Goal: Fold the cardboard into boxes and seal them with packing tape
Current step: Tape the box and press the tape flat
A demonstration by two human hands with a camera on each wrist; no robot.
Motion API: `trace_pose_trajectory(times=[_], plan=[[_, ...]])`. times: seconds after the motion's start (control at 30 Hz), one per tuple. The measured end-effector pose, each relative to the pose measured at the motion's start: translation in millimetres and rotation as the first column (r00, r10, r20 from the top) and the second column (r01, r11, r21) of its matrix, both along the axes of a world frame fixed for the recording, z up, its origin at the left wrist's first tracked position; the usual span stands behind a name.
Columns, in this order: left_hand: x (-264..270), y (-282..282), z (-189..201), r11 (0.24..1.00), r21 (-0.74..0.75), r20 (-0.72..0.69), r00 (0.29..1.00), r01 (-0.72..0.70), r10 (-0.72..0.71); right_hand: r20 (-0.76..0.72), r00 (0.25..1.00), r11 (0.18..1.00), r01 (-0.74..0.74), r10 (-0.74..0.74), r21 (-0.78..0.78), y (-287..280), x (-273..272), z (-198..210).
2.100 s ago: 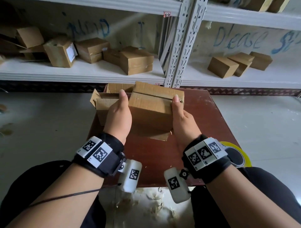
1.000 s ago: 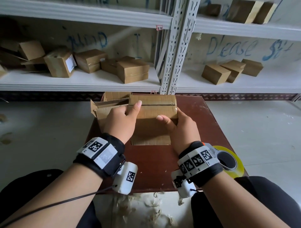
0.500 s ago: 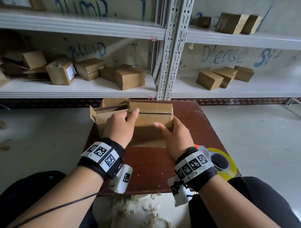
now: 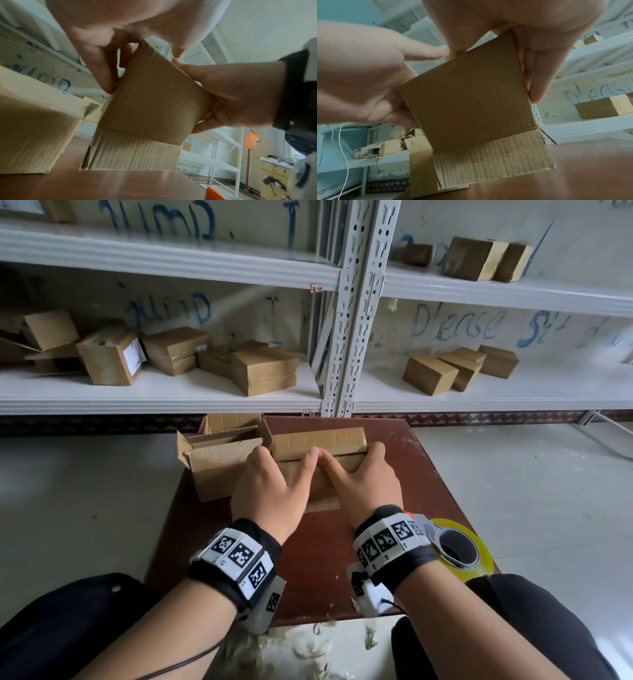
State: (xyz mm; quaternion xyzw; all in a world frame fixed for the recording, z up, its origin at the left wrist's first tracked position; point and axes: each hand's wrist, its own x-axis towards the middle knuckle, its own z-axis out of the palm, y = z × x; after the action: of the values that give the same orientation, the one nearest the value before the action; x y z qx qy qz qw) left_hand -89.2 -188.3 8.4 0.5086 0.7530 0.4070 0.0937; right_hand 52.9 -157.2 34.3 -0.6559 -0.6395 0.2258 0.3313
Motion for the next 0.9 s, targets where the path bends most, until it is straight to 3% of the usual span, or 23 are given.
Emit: trace_pose_trajectory(times=[0.1,0.23,0.6,0.77,0.9], plan=[[1.6,-1.0,-3.4,0.998,-0.063,0.007,1.000,-0.015,0.015,0.062,0.998,1.000,0.012,-0.010,-0.027,5.0,-3.8,-3.0],[-6.0,1.1,-4.4,0.992,-0.119,0.026,0.999,-0.040,0.043,0.038,0.999,1.000,-0.024,0.024,-0.005,8.0,-3.8,-6.1],[-16.5,5.9,10.8,0.997,0.042,0.072,0.995,-0.071,0.068,-0.194,0.980,0.989,-0.013,0.042,0.149,7.4,2.9,-3.1],[-11.5,9.0,3.9,0.991,0.105,-0.001,0.996,-0.083,0.084,-0.187,0.981,0.998,-0.057,0.059,0.017,3.7,-2.1,-4.7],[1.7,5.7,-5.6,0.999,-0.006,-0.097,0.995,-0.032,0.031,-0.095,0.991,0.995,-0.097,0.095,-0.012,-10.9,-12.6,-11.3]])
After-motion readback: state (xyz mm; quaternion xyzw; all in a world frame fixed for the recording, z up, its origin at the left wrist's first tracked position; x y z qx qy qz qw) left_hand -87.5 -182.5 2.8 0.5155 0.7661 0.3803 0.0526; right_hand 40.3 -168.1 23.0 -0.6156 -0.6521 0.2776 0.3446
